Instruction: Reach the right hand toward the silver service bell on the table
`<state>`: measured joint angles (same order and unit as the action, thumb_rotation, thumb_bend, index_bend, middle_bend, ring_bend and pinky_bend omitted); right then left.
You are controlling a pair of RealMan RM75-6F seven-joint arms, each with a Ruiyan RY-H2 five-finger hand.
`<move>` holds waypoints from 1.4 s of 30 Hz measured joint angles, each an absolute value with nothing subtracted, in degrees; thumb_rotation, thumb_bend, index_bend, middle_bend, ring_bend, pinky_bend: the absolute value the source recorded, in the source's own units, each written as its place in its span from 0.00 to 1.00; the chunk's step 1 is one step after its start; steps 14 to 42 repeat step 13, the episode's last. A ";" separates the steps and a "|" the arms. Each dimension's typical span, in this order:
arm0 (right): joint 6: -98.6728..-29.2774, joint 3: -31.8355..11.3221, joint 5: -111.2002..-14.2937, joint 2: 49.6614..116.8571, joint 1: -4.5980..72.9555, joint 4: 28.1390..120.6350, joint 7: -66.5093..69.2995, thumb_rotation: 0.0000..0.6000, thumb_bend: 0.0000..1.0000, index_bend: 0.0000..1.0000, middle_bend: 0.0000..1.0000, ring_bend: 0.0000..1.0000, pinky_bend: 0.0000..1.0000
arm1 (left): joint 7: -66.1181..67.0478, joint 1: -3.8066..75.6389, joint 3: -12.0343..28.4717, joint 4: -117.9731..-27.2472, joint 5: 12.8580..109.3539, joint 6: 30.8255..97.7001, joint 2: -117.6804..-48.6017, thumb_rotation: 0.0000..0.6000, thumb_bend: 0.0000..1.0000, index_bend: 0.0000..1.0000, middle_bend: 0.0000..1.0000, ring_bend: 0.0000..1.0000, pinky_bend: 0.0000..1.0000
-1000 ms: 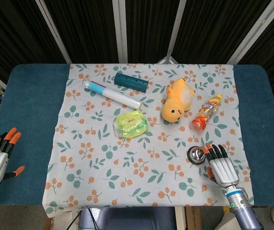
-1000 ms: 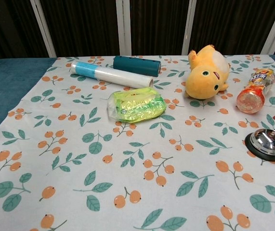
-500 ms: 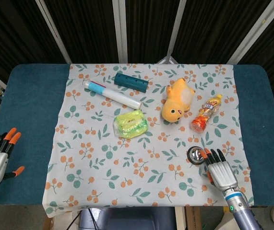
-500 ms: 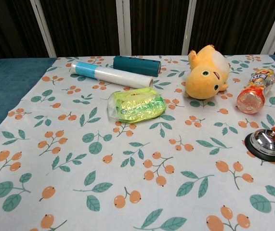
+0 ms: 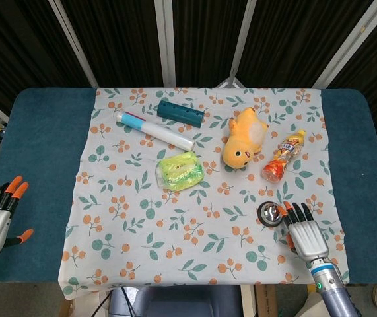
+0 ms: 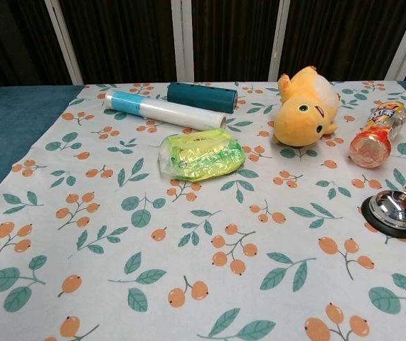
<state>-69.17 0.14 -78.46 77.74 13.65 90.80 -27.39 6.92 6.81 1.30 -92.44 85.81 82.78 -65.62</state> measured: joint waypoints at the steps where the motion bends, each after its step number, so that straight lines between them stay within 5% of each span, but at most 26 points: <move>1: -69.79 -0.18 -78.71 77.58 13.59 91.01 -26.67 1.00 0.61 0.00 0.00 0.00 0.00 | 6.86 6.81 1.31 -92.40 85.83 82.80 -65.62 1.00 0.00 0.00 0.00 0.00 0.00; 13: -78.77 -3.43 -80.09 69.87 10.28 96.78 -17.11 1.00 0.42 0.00 0.00 0.00 0.00 | 6.39 6.66 1.23 -92.58 86.11 83.11 -65.42 1.00 0.00 0.00 0.00 0.00 0.00; 42: -78.77 -3.43 -80.09 69.87 10.28 96.78 -17.11 1.00 0.42 0.00 0.00 0.00 0.00 | 6.39 6.66 1.23 -92.58 86.11 83.11 -65.42 1.00 0.00 0.00 0.00 0.00 0.00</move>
